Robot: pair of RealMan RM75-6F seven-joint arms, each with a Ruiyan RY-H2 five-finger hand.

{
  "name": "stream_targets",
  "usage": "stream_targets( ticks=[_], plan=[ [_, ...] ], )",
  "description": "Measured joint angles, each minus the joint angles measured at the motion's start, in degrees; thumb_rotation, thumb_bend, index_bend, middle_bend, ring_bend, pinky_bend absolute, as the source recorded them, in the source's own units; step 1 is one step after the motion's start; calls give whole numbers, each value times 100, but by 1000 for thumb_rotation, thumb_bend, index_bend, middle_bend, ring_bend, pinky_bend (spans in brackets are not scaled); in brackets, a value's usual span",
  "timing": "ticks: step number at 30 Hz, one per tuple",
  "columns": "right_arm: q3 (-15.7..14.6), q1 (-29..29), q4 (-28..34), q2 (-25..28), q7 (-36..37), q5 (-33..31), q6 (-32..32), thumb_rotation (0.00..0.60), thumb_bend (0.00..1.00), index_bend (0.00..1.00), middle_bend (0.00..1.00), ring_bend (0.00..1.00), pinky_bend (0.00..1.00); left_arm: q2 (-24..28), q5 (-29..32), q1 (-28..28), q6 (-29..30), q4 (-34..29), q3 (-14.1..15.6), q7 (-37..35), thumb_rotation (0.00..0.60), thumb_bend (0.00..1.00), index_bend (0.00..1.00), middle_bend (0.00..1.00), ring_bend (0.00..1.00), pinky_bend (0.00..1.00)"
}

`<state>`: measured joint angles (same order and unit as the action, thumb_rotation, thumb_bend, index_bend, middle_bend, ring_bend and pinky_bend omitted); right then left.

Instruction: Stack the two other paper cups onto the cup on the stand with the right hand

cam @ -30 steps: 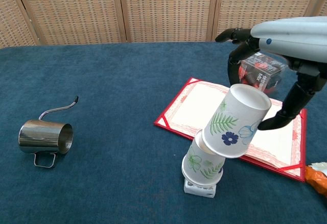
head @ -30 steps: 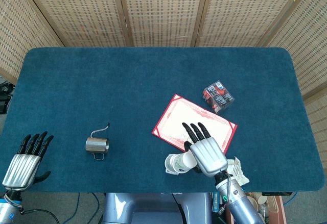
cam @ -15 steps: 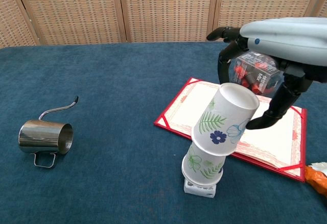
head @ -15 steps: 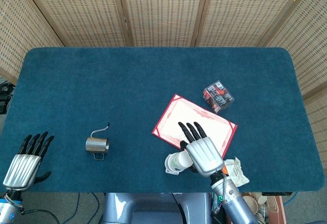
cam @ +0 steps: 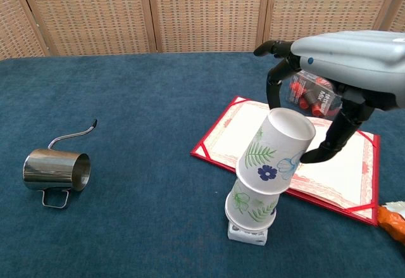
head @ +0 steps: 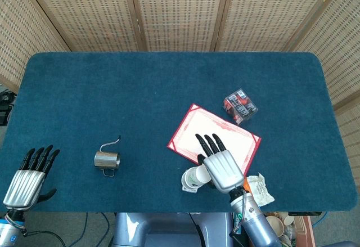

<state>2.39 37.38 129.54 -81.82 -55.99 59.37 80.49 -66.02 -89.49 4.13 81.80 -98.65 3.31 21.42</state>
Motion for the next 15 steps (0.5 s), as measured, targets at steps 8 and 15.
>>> stream_targets(
  ticks=[8, 15],
  plan=[
    [-35, -33, -23, -122, -5, 45, -15, 600, 101, 519, 7, 0, 0, 6, -1, -5, 6, -14, 1, 2, 600, 185, 0, 0, 0, 0],
    [-99, -66, -133, -211, -25, 58, -53, 600, 101, 375, 0, 0, 0, 19, 9, -7, 5, -18, -3, -16, 600, 184, 0, 0, 0, 0]
  ],
)
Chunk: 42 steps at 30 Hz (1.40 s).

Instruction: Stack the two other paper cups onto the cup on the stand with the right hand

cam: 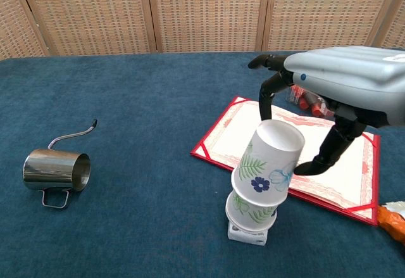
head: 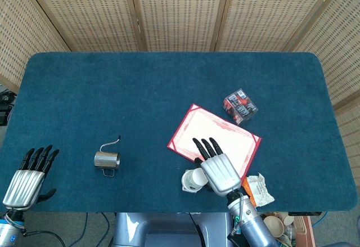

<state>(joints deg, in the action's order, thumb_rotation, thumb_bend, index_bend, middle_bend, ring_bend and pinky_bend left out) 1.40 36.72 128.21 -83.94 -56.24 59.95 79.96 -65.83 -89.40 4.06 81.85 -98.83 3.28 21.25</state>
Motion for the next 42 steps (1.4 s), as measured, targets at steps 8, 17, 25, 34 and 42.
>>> stream_targets(
  ticks=[8, 17, 25, 34, 42],
  plan=[
    [18, -36, -84, -24, 57, 106, -10, 600, 100, 305, 0, 0, 0, -3, -1, 0, -1, -10, -1, 11, 600, 184, 0, 0, 0, 0],
    [155, -116, -46, 292, 138, 172, 129, 600, 100, 301, 0, 0, 0, 24, 12, -15, 38, -2, -17, -62, 600, 185, 0, 0, 0, 0],
    [114, -458, -298, 972, 830, 673, 329, 600, 101, 46, 0, 0, 0, 20, 42, -17, 56, 31, -49, -94, 600, 185, 0, 0, 0, 0],
    [-425, -1239, -1545, 1310, 2206, 1387, 621, 600, 93, 0, 0, 0, 0, -92, 34, -33, 172, 182, -116, -142, 600, 185, 0, 0, 0, 0],
    [-687, -2024, -2613, 1350, 3430, 1911, 1022, 600, 93, 0, 0, 0, 0, -167, 40, -49, 264, 288, -171, -142, 600, 184, 0, 0, 0, 0]
  ],
)
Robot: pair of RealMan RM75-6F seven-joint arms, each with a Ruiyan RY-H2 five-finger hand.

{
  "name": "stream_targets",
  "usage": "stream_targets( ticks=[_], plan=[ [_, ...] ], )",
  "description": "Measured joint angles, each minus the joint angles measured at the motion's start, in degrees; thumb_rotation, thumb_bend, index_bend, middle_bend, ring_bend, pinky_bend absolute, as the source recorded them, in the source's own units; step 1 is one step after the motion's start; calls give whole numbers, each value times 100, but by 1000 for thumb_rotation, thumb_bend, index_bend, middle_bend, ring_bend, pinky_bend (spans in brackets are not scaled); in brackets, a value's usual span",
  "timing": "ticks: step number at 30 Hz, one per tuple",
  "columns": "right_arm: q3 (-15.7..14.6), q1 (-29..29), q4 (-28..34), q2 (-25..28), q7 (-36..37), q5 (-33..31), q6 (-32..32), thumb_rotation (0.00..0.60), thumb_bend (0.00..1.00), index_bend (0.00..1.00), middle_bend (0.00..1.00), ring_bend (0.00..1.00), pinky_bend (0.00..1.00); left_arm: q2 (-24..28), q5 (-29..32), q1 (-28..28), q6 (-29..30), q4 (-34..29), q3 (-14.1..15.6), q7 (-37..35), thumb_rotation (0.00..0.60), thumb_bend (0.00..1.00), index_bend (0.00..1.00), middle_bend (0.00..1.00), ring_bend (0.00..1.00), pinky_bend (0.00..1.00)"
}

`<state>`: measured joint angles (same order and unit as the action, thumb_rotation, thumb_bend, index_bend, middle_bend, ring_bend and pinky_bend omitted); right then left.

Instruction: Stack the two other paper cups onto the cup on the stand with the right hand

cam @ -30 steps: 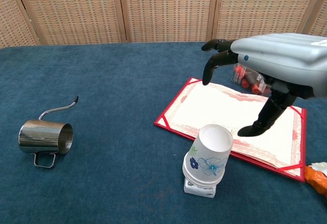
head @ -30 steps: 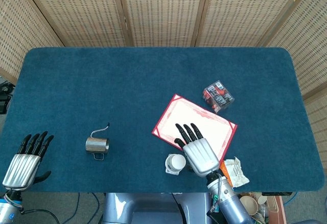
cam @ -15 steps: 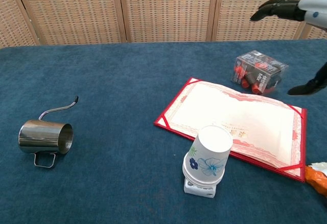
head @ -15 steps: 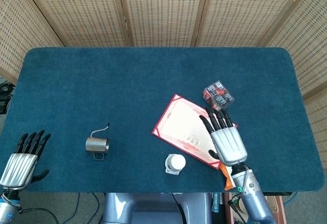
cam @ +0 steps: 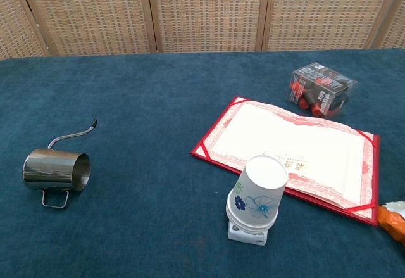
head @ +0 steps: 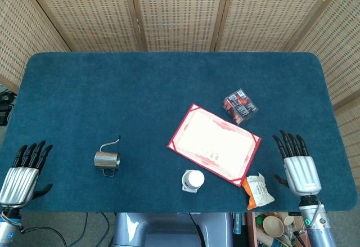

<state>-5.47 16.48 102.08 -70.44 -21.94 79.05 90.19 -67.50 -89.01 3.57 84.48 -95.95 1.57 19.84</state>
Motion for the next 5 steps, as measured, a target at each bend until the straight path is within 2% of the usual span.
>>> stream_targets(
  ticks=[5],
  plan=[
    [-21, -300, -369, -82, 558, 203, 122, 600, 92, 0, 0, 0, 0, -34, -31, -21, 64, -11, -11, 46, 600, 184, 0, 0, 0, 0]
  ],
)
